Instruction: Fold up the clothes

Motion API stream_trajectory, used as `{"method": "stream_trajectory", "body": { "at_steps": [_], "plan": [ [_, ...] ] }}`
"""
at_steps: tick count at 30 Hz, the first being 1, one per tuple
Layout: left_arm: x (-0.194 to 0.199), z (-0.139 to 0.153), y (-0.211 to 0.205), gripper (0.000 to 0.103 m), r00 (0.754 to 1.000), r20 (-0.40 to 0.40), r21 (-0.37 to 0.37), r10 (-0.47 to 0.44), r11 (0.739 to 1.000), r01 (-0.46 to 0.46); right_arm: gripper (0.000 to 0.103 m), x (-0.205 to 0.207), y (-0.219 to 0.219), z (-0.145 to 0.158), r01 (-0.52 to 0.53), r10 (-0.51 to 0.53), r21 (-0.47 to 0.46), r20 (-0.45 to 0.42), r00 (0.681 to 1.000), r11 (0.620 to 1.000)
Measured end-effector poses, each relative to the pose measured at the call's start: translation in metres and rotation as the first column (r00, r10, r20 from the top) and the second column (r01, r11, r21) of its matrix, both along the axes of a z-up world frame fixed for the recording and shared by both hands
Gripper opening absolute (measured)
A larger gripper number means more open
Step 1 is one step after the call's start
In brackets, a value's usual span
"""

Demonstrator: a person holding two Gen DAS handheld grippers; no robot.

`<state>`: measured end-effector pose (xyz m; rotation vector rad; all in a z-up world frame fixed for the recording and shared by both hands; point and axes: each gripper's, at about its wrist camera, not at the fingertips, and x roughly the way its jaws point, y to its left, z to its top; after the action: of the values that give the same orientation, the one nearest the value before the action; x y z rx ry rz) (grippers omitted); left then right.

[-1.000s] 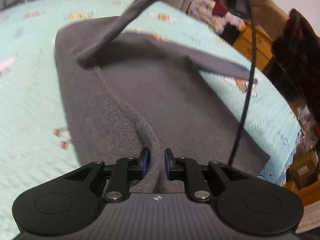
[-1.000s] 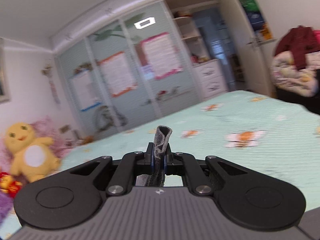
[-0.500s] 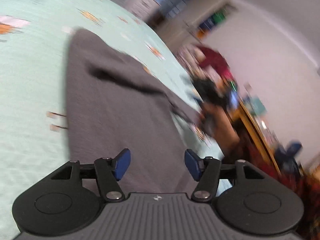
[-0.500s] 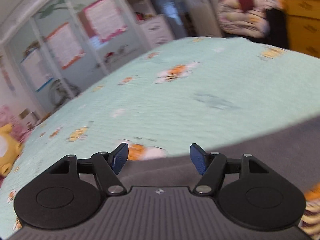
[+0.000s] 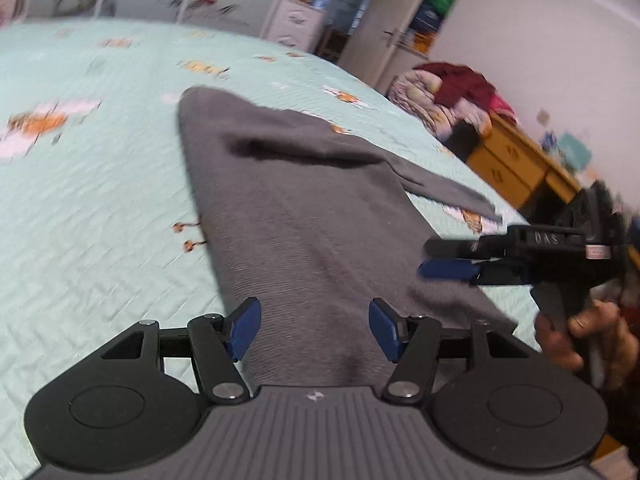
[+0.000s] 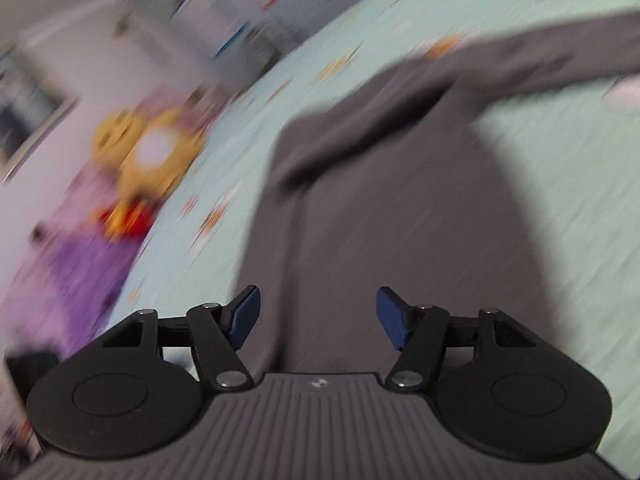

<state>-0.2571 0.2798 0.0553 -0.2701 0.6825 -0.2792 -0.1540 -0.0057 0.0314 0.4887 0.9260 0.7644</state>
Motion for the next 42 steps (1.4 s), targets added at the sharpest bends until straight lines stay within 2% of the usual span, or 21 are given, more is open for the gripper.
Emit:
{"method": "stream_trajectory", "body": {
  "at_steps": [4, 6, 7, 8, 10, 11, 14, 15, 17, 20, 24, 27, 30, 32, 36, 37, 39, 40, 41, 42],
  "plan": [
    [0.001, -0.006, -0.02, 0.064, 0.997, 0.036, 0.105, -0.075, 0.992, 0.07, 0.061, -0.022, 0.033, -0.008, -0.061, 0.062, 0.017, -0.046, 0.997, 0.998],
    [0.005, -0.022, -0.031, 0.065, 0.993, -0.011, 0.178, -0.114, 0.977, 0.114, 0.041, -0.028, 0.046, -0.019, -0.081, 0.08, -0.02, -0.06, 0.995, 0.996],
    [0.007, -0.03, -0.036, 0.065, 0.991, -0.059, 0.21, -0.121, 0.969, 0.13, 0.013, -0.03, 0.052, -0.025, -0.093, 0.089, -0.059, -0.059, 0.994, 0.994],
    [0.007, -0.035, -0.038, 0.065, 0.99, -0.067, 0.222, -0.125, 0.965, 0.137, 0.0, -0.032, 0.057, -0.03, -0.097, 0.094, -0.129, -0.03, 0.995, 0.987],
    [0.003, -0.036, -0.034, 0.065, 0.99, -0.048, 0.212, -0.132, 0.967, 0.14, 0.001, -0.047, 0.059, -0.035, -0.097, 0.108, -0.154, 0.068, 0.992, 0.983],
    [0.005, -0.035, -0.029, 0.065, 0.989, -0.056, 0.193, -0.135, 0.971, 0.143, 0.001, -0.05, 0.06, -0.033, -0.096, 0.11, -0.159, 0.081, 0.991, 0.983],
    [0.009, -0.025, -0.013, 0.065, 0.989, -0.069, 0.102, -0.13, 0.985, 0.136, 0.007, -0.045, 0.057, -0.03, -0.106, 0.116, -0.135, 0.066, 0.991, 0.985],
    [0.007, -0.021, -0.008, 0.065, 0.991, -0.057, 0.067, -0.119, 0.99, 0.123, 0.008, -0.041, 0.05, -0.029, -0.1, 0.105, -0.104, 0.052, 0.993, 0.99],
    [0.009, -0.014, 0.001, 0.065, 0.996, -0.028, -0.002, -0.082, 0.997, 0.082, 0.017, -0.031, 0.035, -0.028, -0.076, 0.077, -0.041, 0.028, 0.997, 0.996],
    [0.023, -0.008, 0.009, 0.065, 1.0, -0.005, -0.086, -0.026, 0.996, 0.026, 0.03, -0.008, 0.005, -0.022, 0.06, -0.062, 0.064, 0.036, 0.997, 0.996],
    [0.053, -0.002, 0.008, 0.065, 1.0, 0.003, -0.125, 0.023, 0.992, -0.023, 0.031, 0.043, -0.028, -0.017, 0.272, -0.276, 0.113, 0.018, 0.961, 0.955],
    [0.077, 0.005, 0.014, 0.065, 0.997, 0.025, -0.162, 0.073, 0.984, -0.068, 0.032, 0.072, -0.037, -0.016, 0.345, -0.349, 0.175, -0.005, 0.937, 0.922],
    [0.105, 0.014, 0.027, 0.065, 0.986, 0.051, -0.219, 0.162, 0.965, -0.147, 0.032, 0.093, -0.021, -0.011, 0.32, -0.33, 0.255, -0.003, 0.944, 0.912],
    [0.127, 0.017, 0.034, 0.063, 0.975, 0.068, -0.223, 0.212, 0.956, -0.193, 0.032, 0.107, -0.001, -0.01, 0.295, -0.306, 0.282, -0.006, 0.952, 0.913],
    [0.17, 0.009, 0.041, 0.061, 0.97, 0.098, -0.23, 0.224, 0.953, -0.197, 0.032, 0.139, 0.035, -0.012, 0.258, -0.265, 0.327, -0.024, 0.964, 0.909],
    [0.179, -0.001, 0.042, 0.059, 0.968, 0.081, -0.221, 0.236, 0.952, -0.214, 0.032, 0.147, 0.043, -0.013, 0.25, -0.256, 0.338, -0.027, 0.966, 0.907],
    [0.197, -0.026, 0.045, 0.05, 0.961, 0.007, -0.195, 0.275, 0.943, -0.268, 0.032, 0.164, 0.059, -0.016, 0.233, -0.236, 0.364, -0.039, 0.971, 0.902],
    [0.199, -0.036, 0.047, 0.04, 0.959, -0.004, -0.194, 0.283, 0.941, -0.278, 0.032, 0.173, 0.069, -0.022, 0.22, -0.213, 0.379, -0.062, 0.975, 0.899],
    [0.198, -0.044, 0.049, 0.035, 0.959, 0.002, -0.204, 0.284, 0.939, -0.278, 0.032, 0.181, 0.079, -0.032, 0.195, -0.176, 0.36, -0.086, 0.981, 0.912],
    [0.197, -0.053, 0.051, 0.035, 0.958, 0.008, -0.213, 0.285, 0.937, -0.277, 0.032, 0.189, 0.089, -0.042, 0.17, -0.139, 0.342, -0.112, 0.984, 0.924]
  ]
}}
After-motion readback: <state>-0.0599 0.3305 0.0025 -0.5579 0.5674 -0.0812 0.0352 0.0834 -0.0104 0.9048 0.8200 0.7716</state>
